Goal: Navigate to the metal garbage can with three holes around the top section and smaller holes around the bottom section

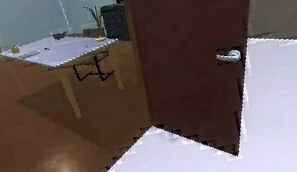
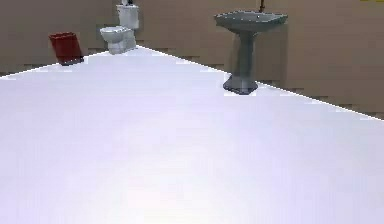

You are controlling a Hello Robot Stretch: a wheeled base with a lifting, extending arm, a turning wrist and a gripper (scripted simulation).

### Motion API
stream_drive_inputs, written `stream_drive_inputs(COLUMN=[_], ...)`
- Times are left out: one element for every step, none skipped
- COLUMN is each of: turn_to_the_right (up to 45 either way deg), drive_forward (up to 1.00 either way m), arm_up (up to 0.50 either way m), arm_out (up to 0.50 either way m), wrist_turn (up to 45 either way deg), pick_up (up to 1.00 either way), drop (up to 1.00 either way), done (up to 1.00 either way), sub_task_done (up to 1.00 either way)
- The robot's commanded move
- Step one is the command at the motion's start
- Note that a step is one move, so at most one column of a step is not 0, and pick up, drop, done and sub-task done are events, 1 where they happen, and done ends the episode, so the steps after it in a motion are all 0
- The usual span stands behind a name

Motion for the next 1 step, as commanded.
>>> stream_drive_inputs(turn_to_the_right=[39.0], drive_forward=[0.0], arm_up=[0.0], arm_out=[0.0], wrist_turn=[0.0], pick_up=[0.0], drop=[0.0], done=[0.0], sub_task_done=[0.0])
